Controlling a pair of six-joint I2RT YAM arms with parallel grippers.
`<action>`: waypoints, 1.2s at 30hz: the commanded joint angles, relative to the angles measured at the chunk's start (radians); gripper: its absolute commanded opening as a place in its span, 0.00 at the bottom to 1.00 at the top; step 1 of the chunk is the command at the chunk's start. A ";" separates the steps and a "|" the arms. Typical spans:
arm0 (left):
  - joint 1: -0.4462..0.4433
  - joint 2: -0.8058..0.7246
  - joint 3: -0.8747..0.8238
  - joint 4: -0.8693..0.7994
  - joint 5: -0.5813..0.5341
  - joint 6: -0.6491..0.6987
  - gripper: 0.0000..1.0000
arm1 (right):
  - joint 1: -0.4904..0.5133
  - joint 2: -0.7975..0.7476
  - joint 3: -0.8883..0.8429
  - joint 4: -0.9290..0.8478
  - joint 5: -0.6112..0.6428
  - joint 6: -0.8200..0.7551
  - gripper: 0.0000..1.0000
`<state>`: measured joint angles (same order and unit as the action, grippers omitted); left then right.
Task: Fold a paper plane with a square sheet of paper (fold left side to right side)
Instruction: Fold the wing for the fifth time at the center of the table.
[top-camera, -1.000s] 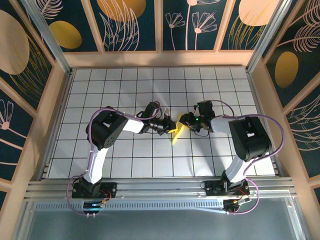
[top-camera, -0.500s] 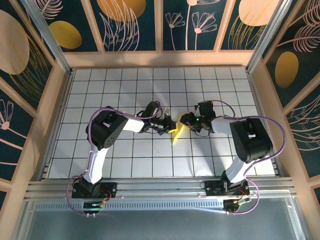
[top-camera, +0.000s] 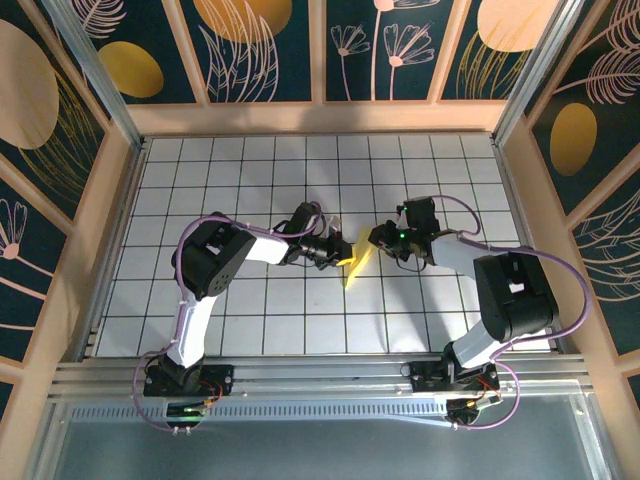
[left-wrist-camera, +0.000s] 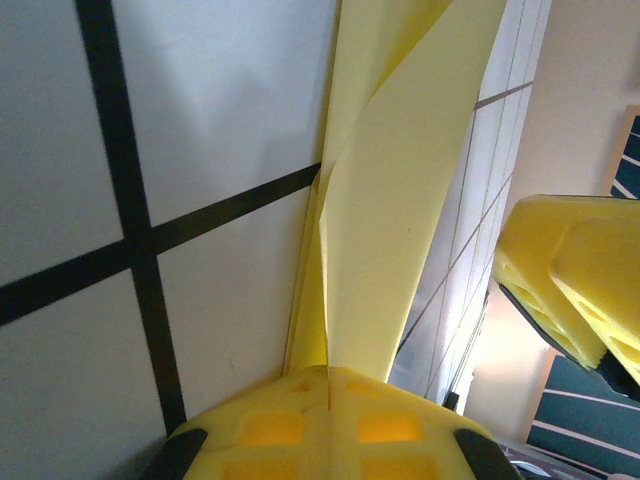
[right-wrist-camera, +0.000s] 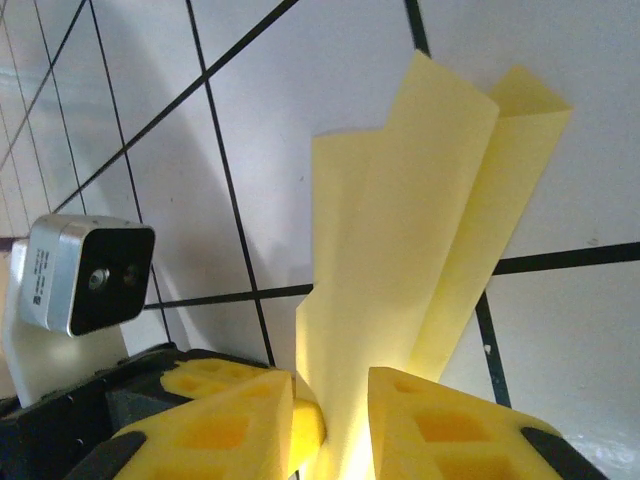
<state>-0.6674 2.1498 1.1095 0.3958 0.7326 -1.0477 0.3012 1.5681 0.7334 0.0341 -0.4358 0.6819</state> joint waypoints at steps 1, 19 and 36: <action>0.006 0.054 0.004 -0.084 -0.076 0.025 0.01 | 0.010 0.015 0.051 -0.043 -0.004 -0.024 0.20; 0.006 0.056 0.010 -0.092 -0.075 0.031 0.02 | 0.064 0.172 0.137 -0.120 0.056 -0.041 0.14; 0.006 0.059 0.012 -0.097 -0.075 0.031 0.01 | 0.061 0.158 0.070 -0.068 0.065 -0.026 0.07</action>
<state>-0.6674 2.1509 1.1221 0.3695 0.7334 -1.0389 0.3573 1.7283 0.8272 -0.0410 -0.3893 0.6605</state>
